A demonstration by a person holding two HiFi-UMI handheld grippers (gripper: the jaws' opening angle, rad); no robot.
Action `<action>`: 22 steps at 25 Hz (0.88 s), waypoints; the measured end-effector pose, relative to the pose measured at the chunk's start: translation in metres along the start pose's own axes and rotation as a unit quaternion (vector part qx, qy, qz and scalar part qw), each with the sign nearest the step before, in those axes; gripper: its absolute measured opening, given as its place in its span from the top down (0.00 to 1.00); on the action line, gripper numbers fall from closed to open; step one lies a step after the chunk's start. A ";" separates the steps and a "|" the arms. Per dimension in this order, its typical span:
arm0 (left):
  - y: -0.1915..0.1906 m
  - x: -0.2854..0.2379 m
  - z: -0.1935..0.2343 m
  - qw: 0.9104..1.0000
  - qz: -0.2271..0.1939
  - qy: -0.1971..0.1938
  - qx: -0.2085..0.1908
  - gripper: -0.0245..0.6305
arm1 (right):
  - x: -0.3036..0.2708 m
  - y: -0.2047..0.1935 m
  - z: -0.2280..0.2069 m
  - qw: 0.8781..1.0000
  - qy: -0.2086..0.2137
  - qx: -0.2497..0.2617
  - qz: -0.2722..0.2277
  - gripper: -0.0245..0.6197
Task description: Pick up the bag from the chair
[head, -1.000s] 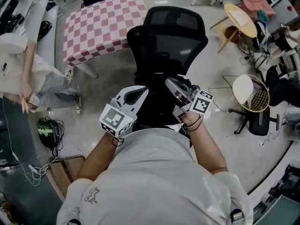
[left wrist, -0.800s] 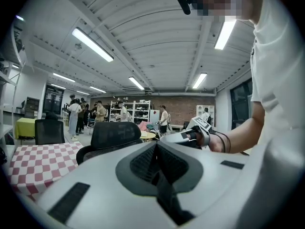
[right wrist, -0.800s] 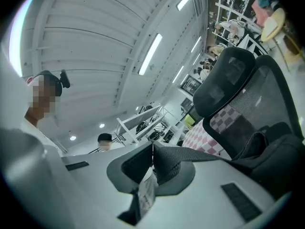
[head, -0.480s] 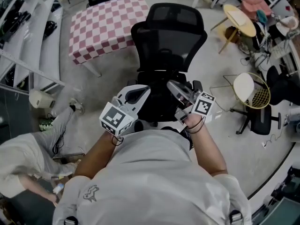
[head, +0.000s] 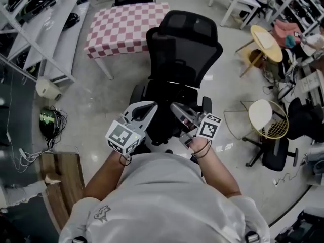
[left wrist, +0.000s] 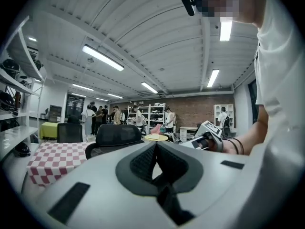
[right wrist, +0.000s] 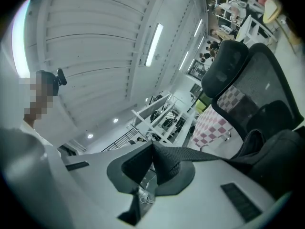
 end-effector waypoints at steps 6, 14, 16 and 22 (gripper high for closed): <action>0.000 0.024 -0.034 0.998 -0.005 0.065 -0.003 0.94 | 0.038 -0.030 0.019 0.999 0.016 -0.007 0.041 0.91; -0.004 0.052 -0.065 0.996 0.003 0.083 -0.019 0.94 | 0.071 -0.056 0.044 0.999 0.018 -0.006 0.044 0.91; -0.008 0.058 -0.069 0.997 0.008 0.078 -0.015 0.94 | 0.075 -0.061 0.049 0.999 0.016 -0.006 0.039 0.91; -0.014 0.081 -0.092 0.999 0.017 0.045 -0.013 0.94 | 0.085 -0.072 0.073 1.000 0.002 0.002 0.017 0.91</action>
Point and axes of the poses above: the fingertips, and each gripper's own axes: x backward along the fingers, z to its left, y out of its top, the point moved 1 cm from there along x, backward along the fingers, and after that the axes turned 9 degrees about -y, right-handed, at the moved point
